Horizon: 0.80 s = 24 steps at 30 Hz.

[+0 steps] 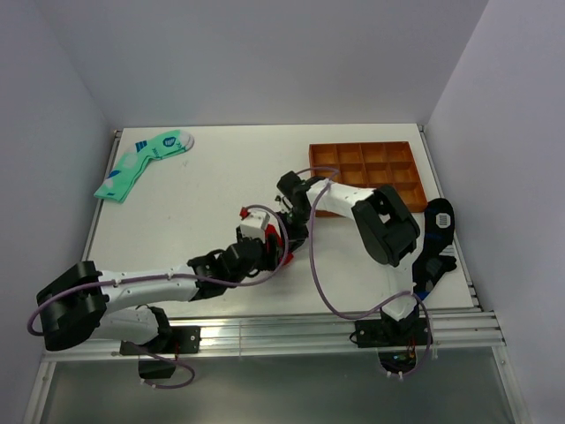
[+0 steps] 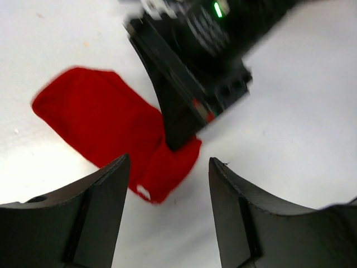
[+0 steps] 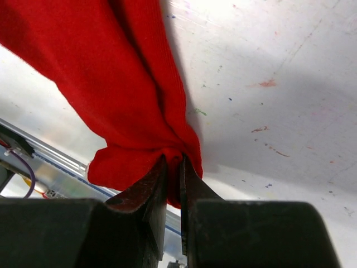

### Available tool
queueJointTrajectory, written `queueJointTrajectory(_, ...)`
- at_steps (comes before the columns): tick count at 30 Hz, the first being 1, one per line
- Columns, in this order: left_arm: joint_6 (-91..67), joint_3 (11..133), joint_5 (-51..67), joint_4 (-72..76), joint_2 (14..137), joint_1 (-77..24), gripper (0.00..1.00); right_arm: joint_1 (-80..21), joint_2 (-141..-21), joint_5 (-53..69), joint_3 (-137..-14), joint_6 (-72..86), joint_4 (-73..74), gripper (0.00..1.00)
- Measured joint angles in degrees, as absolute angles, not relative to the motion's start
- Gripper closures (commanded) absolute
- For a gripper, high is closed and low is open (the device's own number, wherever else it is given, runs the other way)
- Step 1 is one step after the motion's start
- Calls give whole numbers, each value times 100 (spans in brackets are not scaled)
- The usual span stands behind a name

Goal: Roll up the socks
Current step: Roll the sock at the center of the board.

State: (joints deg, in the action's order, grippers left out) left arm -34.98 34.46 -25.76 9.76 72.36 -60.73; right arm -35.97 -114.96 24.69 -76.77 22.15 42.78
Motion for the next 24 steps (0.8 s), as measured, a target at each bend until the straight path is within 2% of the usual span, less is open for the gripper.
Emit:
queueJointTrajectory(3,-3406,3223,-2891,1017,7236,-6521,34,-3597,-11583,2460,-7813,2152,4458,100)
queueJointTrajectory(11,-3011,3109,-3376,1321,7791,-6866,36,-3597,-11852,2340,-8263,1966,5019,100)
queueJointTrajectory(24,-2248,3140,-3380,2108,8331,-7148,38,-3597,-11920,2110,-8433,1809,5369,100)
